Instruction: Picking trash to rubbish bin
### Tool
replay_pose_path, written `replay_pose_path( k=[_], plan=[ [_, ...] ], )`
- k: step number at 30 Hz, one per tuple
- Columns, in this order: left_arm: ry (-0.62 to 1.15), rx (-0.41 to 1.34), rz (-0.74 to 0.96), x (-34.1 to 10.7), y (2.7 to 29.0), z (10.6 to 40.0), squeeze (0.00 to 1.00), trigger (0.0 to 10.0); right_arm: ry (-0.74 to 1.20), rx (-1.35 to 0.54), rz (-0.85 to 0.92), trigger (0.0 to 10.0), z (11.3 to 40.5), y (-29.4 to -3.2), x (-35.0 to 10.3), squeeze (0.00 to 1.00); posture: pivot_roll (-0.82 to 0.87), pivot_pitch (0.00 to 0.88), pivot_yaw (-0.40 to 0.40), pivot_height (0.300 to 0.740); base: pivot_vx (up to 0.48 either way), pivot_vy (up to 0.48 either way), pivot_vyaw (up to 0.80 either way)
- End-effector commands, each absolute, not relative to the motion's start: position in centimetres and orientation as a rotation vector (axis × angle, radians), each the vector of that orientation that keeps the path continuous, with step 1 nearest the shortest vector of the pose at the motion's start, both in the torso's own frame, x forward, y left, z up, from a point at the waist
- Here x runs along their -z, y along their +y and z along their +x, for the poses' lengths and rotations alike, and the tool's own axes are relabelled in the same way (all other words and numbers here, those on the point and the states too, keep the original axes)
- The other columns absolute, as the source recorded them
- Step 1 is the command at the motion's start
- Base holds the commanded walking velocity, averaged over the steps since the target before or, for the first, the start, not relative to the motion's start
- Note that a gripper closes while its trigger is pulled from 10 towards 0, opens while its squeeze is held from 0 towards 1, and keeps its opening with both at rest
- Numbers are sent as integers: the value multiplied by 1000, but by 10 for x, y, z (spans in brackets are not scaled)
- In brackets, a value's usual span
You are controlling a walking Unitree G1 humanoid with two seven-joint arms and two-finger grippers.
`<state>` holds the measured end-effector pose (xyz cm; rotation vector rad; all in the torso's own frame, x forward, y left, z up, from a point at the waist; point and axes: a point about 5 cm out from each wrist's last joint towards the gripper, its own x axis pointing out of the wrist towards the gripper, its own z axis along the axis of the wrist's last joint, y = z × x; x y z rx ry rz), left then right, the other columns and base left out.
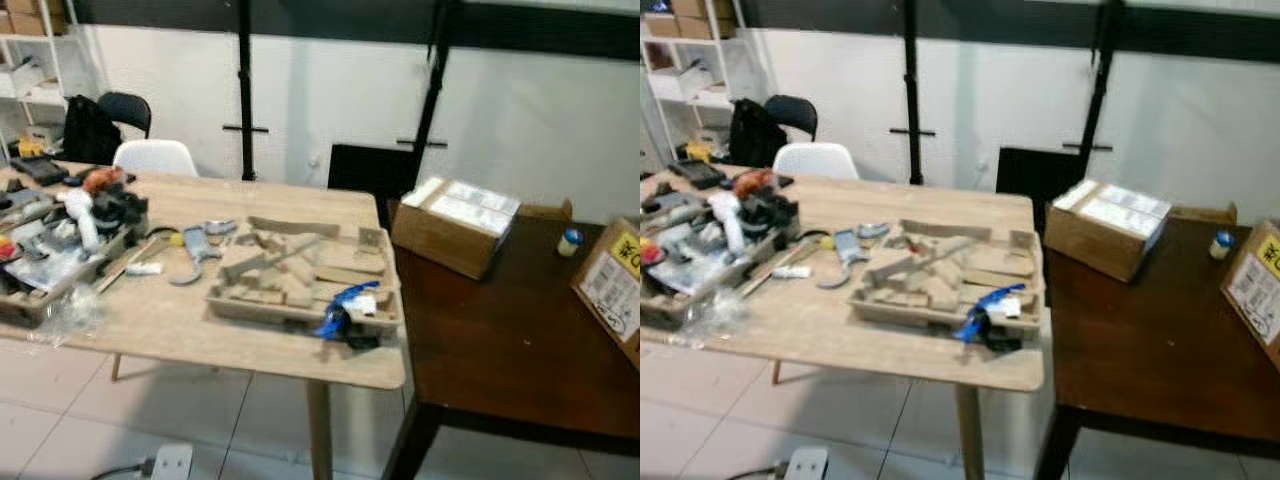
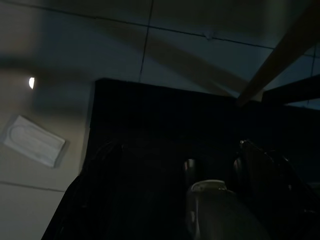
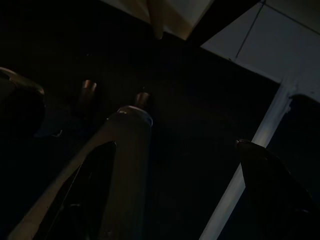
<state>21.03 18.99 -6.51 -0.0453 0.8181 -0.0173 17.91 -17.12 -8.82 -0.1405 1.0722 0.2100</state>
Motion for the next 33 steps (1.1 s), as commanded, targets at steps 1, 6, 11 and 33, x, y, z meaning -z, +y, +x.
replay_pose_path(
  k=[1, 6, 11, 33],
  plan=[
    [832, 34, -27, 66, 189, 209, 0, 10000, 1093, -206, -147, 10000, 173, -174, 91, 0, 71, 3, -44, 740, 0, 0, 0],
    [829, 63, 3, 66, 187, 210, 0, 10000, 1094, -205, -144, 10000, 173, -174, 91, 0, 71, 0, -43, 740, 0, 0, 0],
    [842, 106, 51, 67, 186, 209, 0, 10000, 1094, -203, -142, 10000, 172, -173, 91, 0, 71, 1, -41, 740, 0, -288, 0],
    [816, 58, 74, 65, 189, 211, 0, 10000, 1095, -195, -134, 10000, 173, -174, 91, 0, 77, 9, -42, 740, 0, -87, 0]
  ],
)
